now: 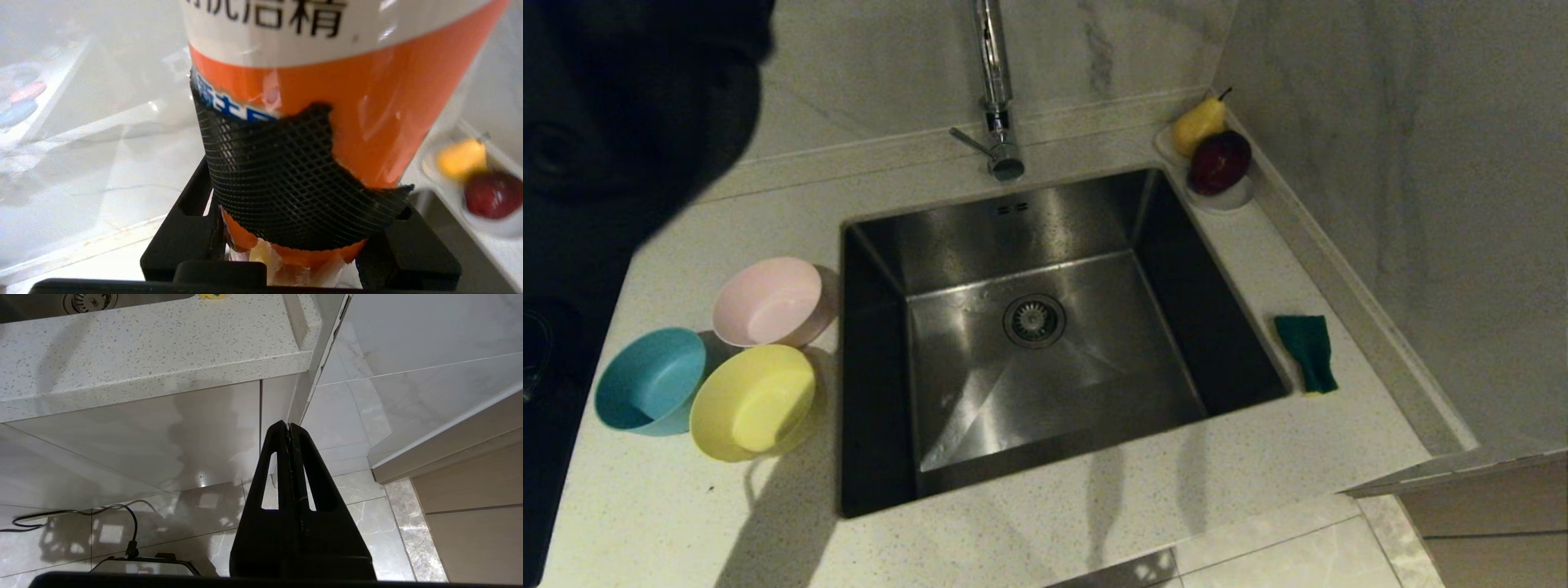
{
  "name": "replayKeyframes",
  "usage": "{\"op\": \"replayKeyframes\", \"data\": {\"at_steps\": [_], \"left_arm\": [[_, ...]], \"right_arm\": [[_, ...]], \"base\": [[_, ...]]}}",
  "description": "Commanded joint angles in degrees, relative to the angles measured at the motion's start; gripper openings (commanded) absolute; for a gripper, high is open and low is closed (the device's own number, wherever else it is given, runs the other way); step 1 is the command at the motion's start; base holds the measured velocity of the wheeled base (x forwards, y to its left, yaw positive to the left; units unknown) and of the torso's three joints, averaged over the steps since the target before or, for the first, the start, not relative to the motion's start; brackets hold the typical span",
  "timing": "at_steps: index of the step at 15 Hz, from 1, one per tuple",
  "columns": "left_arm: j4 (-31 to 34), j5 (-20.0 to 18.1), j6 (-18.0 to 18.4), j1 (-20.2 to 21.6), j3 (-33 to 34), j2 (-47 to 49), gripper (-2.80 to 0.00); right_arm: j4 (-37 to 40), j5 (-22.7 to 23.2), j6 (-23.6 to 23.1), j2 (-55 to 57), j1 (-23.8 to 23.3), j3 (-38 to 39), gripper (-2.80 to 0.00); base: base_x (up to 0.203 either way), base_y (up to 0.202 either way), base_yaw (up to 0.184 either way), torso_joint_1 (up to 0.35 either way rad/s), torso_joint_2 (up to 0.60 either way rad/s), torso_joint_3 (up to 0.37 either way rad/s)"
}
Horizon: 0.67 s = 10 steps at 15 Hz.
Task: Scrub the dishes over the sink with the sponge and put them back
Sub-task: Place the dish soap on the table
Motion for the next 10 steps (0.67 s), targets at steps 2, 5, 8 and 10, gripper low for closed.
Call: {"op": "replayKeyframes", "data": {"at_steps": [2,5,8,10], "left_arm": [[0.24,0.55,0.14,0.57,0.63,-7.03,-2.80],[4.94,0.64,-1.75,5.34,1.79,-12.25,-2.80],[15.99,-0.40,-8.86,13.77,3.61,-17.15,-2.80],[23.86,-4.15,-15.94,21.17,4.37,-19.42,-2.80]], "right_arm": [[0.01,-0.08,-0.03,0.02,0.00,0.00,-2.80],[0.01,-0.04,-0.01,0.02,0.00,0.07,-2.80],[0.01,-0.05,0.03,0.02,0.00,0.03,-2.80],[0.01,0.00,0.06,0.02,0.00,0.09,-2.80]], "base": [[0.000,0.000,0.000,0.000,0.00,0.000],[0.000,0.000,0.000,0.000,0.00,0.000],[0.000,0.000,0.000,0.000,0.00,0.000],[0.000,0.000,0.000,0.000,0.00,0.000]]}}
